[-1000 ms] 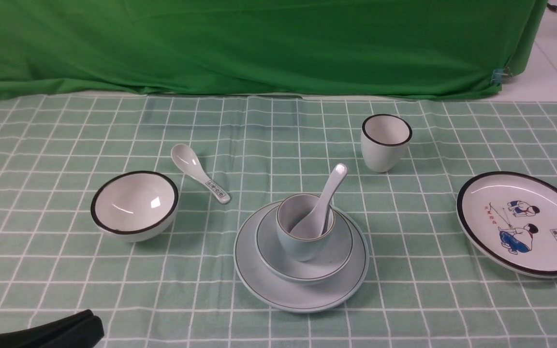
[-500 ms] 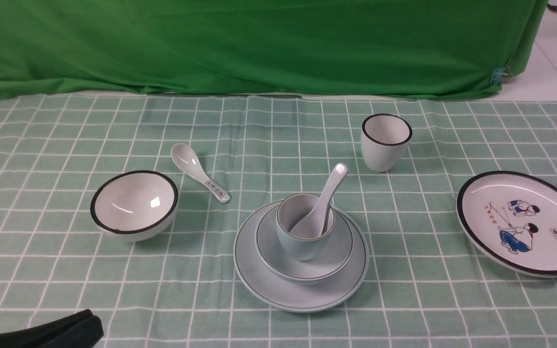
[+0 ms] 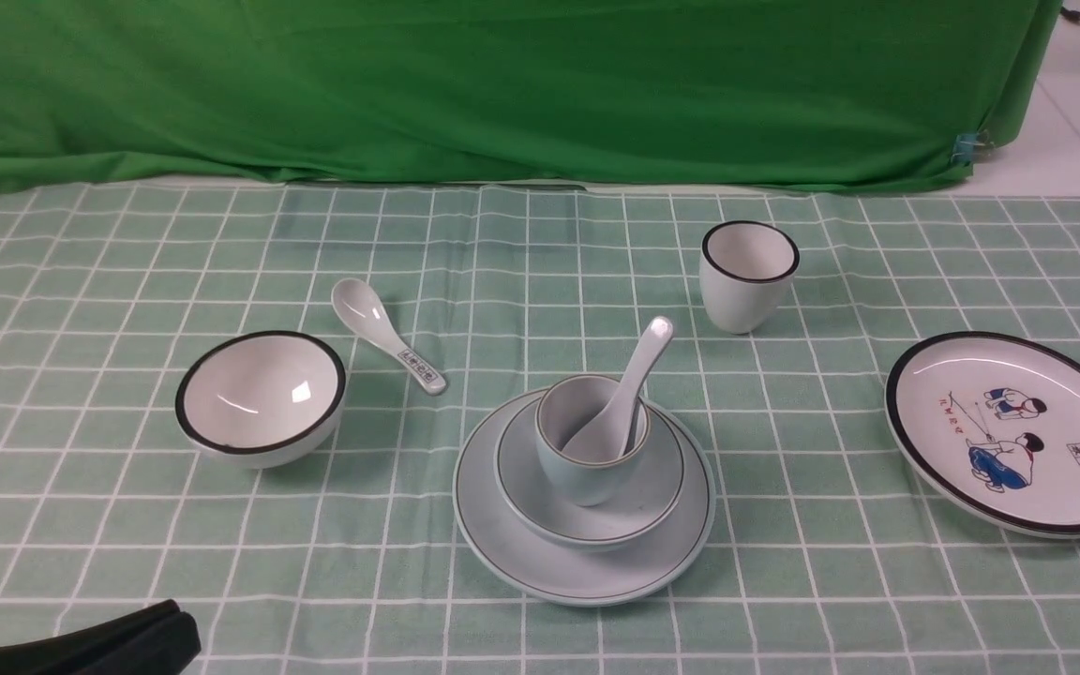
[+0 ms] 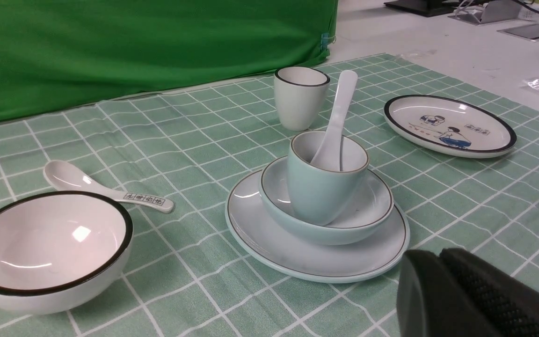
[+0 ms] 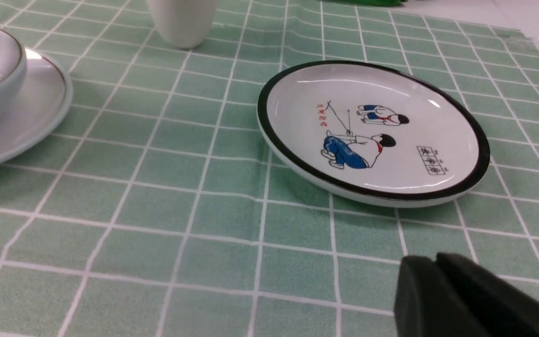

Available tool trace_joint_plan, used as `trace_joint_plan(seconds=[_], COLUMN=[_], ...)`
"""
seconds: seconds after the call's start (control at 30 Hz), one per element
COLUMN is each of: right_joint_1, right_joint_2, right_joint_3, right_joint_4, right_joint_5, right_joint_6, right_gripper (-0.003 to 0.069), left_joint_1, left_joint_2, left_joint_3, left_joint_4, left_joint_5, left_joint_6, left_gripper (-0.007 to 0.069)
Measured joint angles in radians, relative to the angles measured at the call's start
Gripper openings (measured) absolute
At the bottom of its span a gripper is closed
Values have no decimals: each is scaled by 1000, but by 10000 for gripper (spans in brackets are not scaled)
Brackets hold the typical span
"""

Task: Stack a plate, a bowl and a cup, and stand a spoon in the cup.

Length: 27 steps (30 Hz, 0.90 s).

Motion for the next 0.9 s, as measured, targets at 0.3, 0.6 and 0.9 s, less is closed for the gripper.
trace_joint_plan(seconds=[0.3,0.6,0.9], right_joint_1=[0,0,0], right_joint_2=[0,-1,-2], right_joint_3=[0,0,0], right_joint_4=[1,1,1], right_joint_5=[1,1,2], right_joint_6=[0,0,0], right_gripper=[88,90,110], left_joint_1=[274,701,740], left_joint_2=[-1,-68,-173], left_joint_3=[46,162,165], left_joint_4=[-76,-189,-182], left_joint_5=[-109,-237,31], left_joint_6=[108,141,159], left_gripper=[11,11,11])
